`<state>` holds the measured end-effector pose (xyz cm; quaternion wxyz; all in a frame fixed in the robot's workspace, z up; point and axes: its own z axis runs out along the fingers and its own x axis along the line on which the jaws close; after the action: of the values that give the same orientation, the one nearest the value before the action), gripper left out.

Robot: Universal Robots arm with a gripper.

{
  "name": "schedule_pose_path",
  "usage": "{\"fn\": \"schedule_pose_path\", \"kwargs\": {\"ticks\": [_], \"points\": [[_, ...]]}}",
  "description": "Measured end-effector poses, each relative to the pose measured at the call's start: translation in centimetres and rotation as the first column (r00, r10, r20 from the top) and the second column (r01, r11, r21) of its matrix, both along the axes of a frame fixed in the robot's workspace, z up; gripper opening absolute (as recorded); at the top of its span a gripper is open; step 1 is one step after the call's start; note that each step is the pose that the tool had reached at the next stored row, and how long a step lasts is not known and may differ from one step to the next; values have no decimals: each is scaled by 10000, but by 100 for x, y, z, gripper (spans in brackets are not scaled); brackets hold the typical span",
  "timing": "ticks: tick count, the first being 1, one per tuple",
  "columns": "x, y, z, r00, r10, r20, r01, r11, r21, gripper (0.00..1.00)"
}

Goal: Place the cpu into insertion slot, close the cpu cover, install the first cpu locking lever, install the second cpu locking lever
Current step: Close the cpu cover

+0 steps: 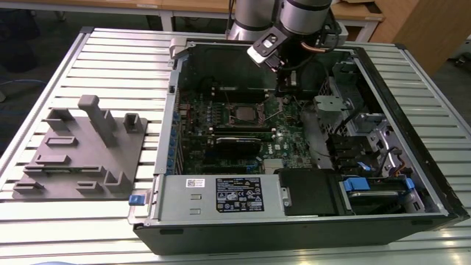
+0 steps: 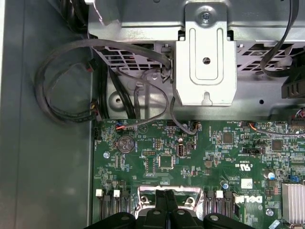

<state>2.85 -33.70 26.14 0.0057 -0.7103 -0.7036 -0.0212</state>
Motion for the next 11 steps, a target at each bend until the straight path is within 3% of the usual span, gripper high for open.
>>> {"fn": "schedule_pose_path", "kwargs": {"ticks": [11], "points": [[41, 2, -14, 10000, 0, 0, 0, 10000, -2, 11]]}}
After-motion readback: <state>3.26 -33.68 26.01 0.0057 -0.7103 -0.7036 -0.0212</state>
